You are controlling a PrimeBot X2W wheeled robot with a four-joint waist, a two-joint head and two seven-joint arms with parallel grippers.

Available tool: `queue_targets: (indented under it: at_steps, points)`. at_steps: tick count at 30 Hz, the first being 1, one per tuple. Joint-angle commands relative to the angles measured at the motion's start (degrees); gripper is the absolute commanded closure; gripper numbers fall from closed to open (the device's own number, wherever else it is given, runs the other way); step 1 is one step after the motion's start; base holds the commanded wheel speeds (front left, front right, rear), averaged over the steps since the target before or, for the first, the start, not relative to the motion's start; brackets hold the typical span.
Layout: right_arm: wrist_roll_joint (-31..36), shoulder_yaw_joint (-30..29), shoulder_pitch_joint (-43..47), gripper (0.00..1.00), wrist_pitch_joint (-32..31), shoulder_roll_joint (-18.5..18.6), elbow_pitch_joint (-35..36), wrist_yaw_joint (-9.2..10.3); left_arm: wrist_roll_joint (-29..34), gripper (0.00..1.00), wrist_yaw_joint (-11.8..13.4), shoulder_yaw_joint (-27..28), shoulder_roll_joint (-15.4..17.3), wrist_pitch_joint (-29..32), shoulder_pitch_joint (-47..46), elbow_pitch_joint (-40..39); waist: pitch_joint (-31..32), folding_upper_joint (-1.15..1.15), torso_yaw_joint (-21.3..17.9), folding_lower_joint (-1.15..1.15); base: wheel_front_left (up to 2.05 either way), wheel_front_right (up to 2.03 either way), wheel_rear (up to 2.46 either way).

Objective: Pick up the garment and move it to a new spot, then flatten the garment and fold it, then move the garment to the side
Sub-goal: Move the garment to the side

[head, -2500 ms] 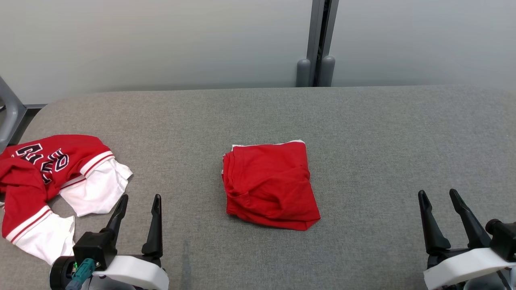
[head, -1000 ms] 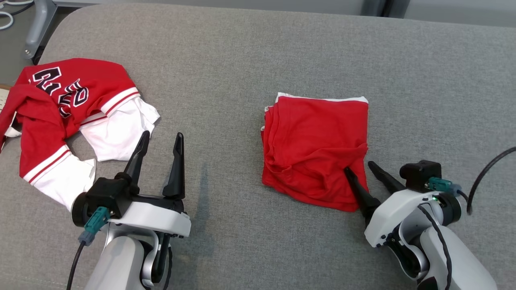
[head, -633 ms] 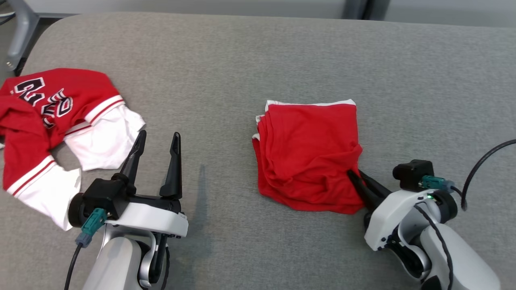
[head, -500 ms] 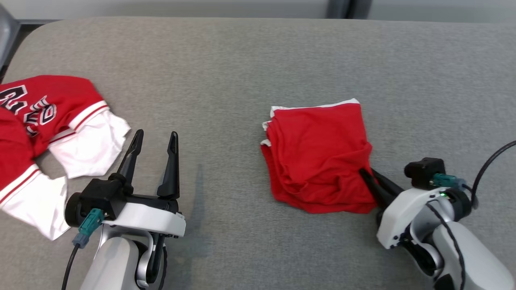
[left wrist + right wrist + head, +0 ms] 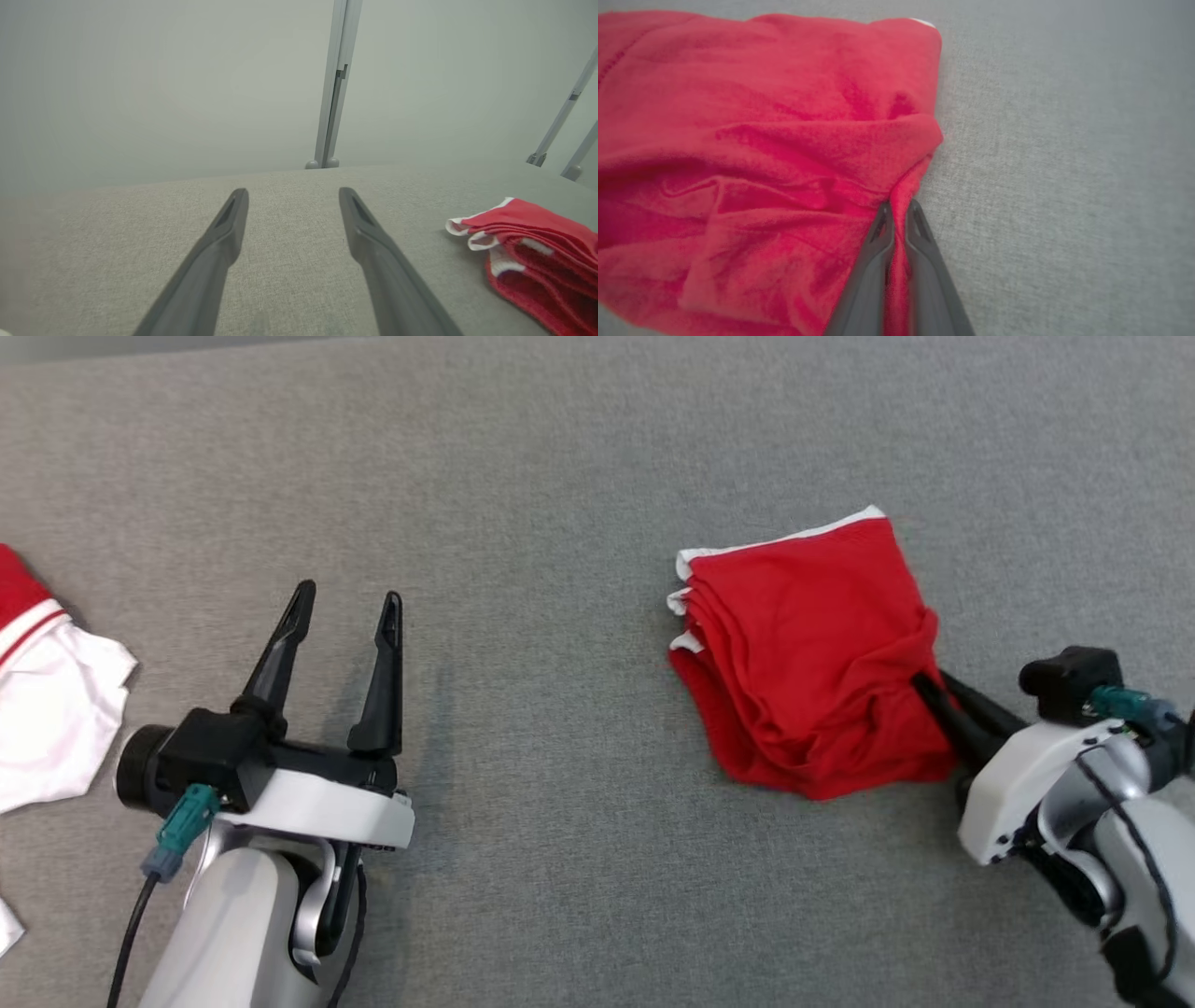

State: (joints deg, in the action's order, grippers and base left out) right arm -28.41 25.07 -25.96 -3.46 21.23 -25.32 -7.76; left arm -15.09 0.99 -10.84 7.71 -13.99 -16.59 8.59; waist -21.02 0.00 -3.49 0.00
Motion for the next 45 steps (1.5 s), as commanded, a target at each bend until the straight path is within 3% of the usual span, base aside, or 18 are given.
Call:
queue_targets:
  at_steps: [1, 10, 14, 20, 27, 28, 29, 30, 31, 38, 45]
  points:
    - [-0.4, 0.1, -0.9, 1.00, 0.0, 2.8, -1.3, 0.49, 0.6, 0.00, -0.5, -0.2, 0.5, 0.3, -1.5, -0.7, -3.0, 0.00, -2.2, 0.00, 0.00, 0.00, 0.00]
    - [-2.8, -5.5, -4.5, 1.00, 3.6, 16.2, -4.8, 0.44, 3.1, 0.00, -1.7, -2.5, 3.1, 2.9, -5.6, -5.5, -10.1, 0.00, -5.2, 0.00, 0.00, 0.00, 0.00]
    - [-2.7, -9.3, -6.2, 1.00, 5.8, 20.2, -7.4, 0.39, 3.9, 0.00, -1.8, -2.8, 4.0, 3.9, -7.1, -7.9, -12.6, 0.00, -6.3, 0.00, 0.00, 0.00, 0.00]
    - [-1.6, -13.2, -10.5, 1.00, 7.7, 21.9, -12.7, 0.27, 4.5, 0.00, -1.8, -3.2, 5.4, 5.8, -8.6, -11.8, -15.5, 0.00, -7.3, 0.00, 0.00, 0.00, 0.00]
    - [-1.0, -15.7, -15.2, 1.00, 9.2, 19.8, -19.0, 0.27, 4.9, 0.00, -1.8, -3.6, 6.2, 7.2, -8.8, -14.2, -17.3, 0.00, -7.1, 0.00, 0.00, 0.00, 0.00]
    - [-1.2, -16.0, -15.6, 0.64, 9.6, 19.4, -19.6, 0.27, 4.9, 0.00, -1.7, -3.6, 6.4, 7.3, -8.8, -14.4, -17.4, 0.00, -7.1, 0.00, 0.00, 0.00, 0.00]
    - [-1.3, -16.2, -16.0, 0.49, 10.3, 19.1, -20.0, 0.27, 4.9, 0.00, -1.6, -3.7, 6.4, 7.2, -8.7, -14.5, -17.4, 0.00, -7.2, 0.00, 0.00, 0.00, 0.00]
    - [-1.4, -16.2, -16.2, 0.15, 10.8, 18.7, -20.5, 0.27, 4.8, 0.00, -1.5, -3.7, 6.4, 7.2, -8.5, -14.5, -17.3, 0.00, -7.2, 0.00, 0.00, 0.00, 0.00]
    - [-1.5, -16.3, -16.2, 0.00, 11.3, 18.2, -21.3, 0.27, 4.8, 0.00, -1.4, -3.7, 6.4, 7.1, -8.3, -14.4, -17.1, 0.00, -7.3, 0.00, 0.00, 0.00, 0.00]
    - [-3.5, -16.8, -14.4, 0.00, 15.3, 15.0, -23.0, 0.27, 3.8, 0.00, -1.0, -4.0, 5.8, 6.5, -7.2, -13.1, -14.0, 0.00, -7.8, 0.00, 0.00, 0.00, 0.00]
    - [-6.0, -20.1, -9.6, 0.00, 18.5, 10.9, -18.4, 0.27, 2.3, 0.00, 0.2, -3.3, 5.2, 5.5, -4.1, -10.9, -7.5, 0.00, -8.1, 0.00, 0.00, 0.00, 0.00]
